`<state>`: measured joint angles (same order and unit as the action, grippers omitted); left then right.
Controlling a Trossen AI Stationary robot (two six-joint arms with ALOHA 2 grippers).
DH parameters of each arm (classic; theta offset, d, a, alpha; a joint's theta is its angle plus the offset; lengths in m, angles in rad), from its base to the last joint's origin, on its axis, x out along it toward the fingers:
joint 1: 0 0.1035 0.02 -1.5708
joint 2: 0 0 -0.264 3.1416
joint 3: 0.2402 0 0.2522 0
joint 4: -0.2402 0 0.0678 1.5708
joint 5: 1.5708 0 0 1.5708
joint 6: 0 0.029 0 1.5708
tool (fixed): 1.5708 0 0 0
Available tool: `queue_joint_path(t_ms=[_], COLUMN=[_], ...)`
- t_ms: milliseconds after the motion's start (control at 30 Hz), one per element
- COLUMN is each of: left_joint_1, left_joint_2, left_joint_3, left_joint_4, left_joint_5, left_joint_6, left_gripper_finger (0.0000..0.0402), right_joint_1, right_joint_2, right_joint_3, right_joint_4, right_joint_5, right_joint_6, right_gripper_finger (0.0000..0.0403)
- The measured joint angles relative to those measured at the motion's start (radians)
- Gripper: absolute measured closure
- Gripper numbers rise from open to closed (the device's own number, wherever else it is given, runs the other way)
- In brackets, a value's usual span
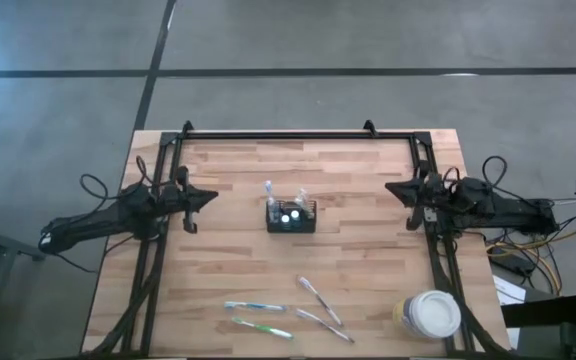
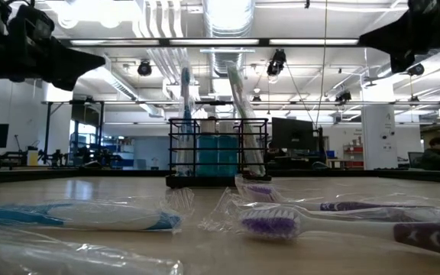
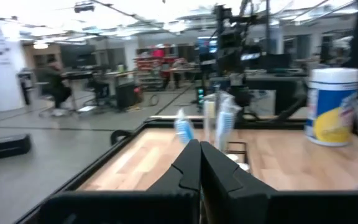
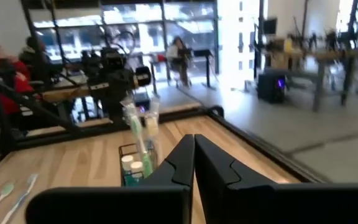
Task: Pick & Place toothbrushing station
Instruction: Put the top purple toothbrush into the black mesh organizer
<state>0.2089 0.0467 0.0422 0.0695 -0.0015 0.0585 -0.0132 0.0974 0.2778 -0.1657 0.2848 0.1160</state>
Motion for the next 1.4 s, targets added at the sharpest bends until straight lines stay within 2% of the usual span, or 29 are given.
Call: queue_joint_path(t_ms=[133,367,500,633,833,1033,1200,1400], left_joint_1=[0.000,0.000,0.000,0.000,0.000,0.000,0.000,0.000], left_joint_2=[0.000,0.000,0.000,0.000,0.000,-0.002,-0.004,-0.005], left_joint_3=[0.000,0.000,0.000,0.000,0.000,0.000,0.000,0.000], left_joint_4=[-0.003,-0.022,-0.030,-0.041,-0.043,-0.038,-0.035,-0.036], left_joint_5=[-0.003,0.009,0.010,0.011,0.011,0.012,0.019,0.038], left_joint_6=[0.017,0.010,0.009,0.009,0.007,-0.002,-0.009,-0.009], left_gripper_finger=[0.0399,0.0399,0.0399,0.0399,0.0399,0.0399,0.0399,0.0399], right_joint_1=[0.000,0.021,0.091,0.175,0.303,0.392,0.439,0.473], right_joint_2=[0.205,0.687,0.940,1.126,1.306,1.432,1.537,1.656], right_joint_3=[0.178,0.546,0.691,0.798,0.916,0.952,0.953,0.969], right_joint_4=[-0.142,-0.486,-0.602,-0.609,-0.557,-0.561,-0.557,-0.514], right_joint_5=[0.050,0.058,0.055,0.056,0.056,0.021,-0.032,-0.082], right_joint_6=[0.077,0.262,0.338,0.358,0.491,0.745,0.842,0.871], right_gripper_finger=[0.0394,0.0394,0.0382,0.0350,0.0287,0.0232,0.0212,0.0201])
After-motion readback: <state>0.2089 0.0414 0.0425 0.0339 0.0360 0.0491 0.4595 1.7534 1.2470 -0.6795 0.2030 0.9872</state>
